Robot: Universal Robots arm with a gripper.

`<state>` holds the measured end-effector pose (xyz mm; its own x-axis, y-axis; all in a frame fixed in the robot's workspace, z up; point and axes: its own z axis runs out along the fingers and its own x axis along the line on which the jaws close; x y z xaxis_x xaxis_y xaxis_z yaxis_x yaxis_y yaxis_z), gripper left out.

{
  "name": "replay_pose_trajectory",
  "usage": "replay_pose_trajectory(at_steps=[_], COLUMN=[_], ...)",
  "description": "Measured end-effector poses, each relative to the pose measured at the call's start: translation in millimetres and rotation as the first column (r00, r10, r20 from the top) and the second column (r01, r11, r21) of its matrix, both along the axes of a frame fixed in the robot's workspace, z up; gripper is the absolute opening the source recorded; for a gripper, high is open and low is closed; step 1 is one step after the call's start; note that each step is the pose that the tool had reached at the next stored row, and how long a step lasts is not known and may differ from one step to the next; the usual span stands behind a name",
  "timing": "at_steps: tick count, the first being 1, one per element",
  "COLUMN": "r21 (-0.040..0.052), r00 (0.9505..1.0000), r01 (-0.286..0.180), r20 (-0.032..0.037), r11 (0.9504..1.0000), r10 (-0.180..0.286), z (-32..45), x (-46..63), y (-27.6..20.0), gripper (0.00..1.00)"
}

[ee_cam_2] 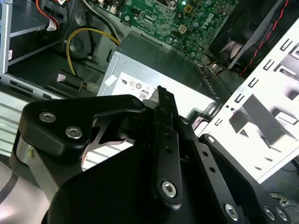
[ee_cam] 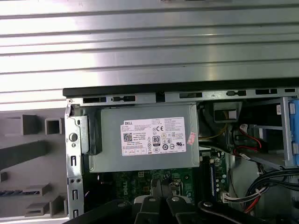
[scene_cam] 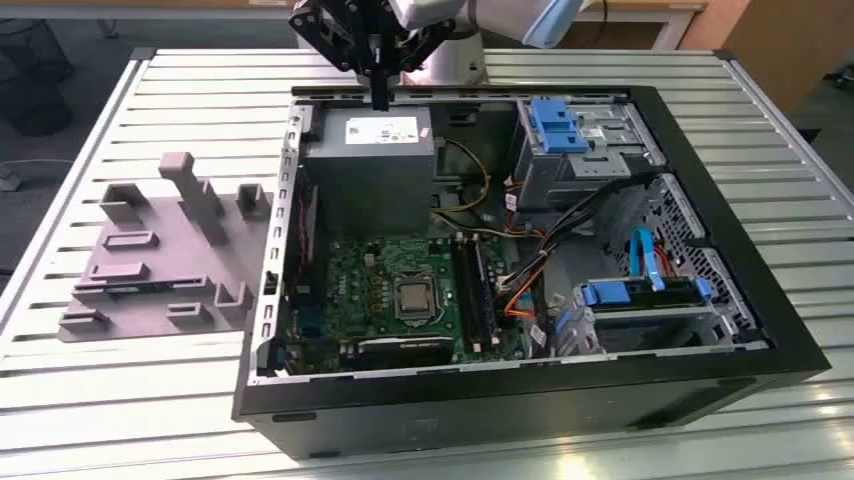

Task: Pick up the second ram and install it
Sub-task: 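Reach for the second ram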

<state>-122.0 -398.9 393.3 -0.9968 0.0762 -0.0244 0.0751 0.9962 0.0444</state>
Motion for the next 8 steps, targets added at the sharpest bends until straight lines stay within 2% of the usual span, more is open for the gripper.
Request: replay_pose_trajectory(at_steps=[8], r21=[0.0], r00=[1.0], r01=[0.0], r20=[0.0], r11=[1.0], r10=[0.0], z=[0.0], x=[-1.1], y=[0.0], gripper=[0.11])
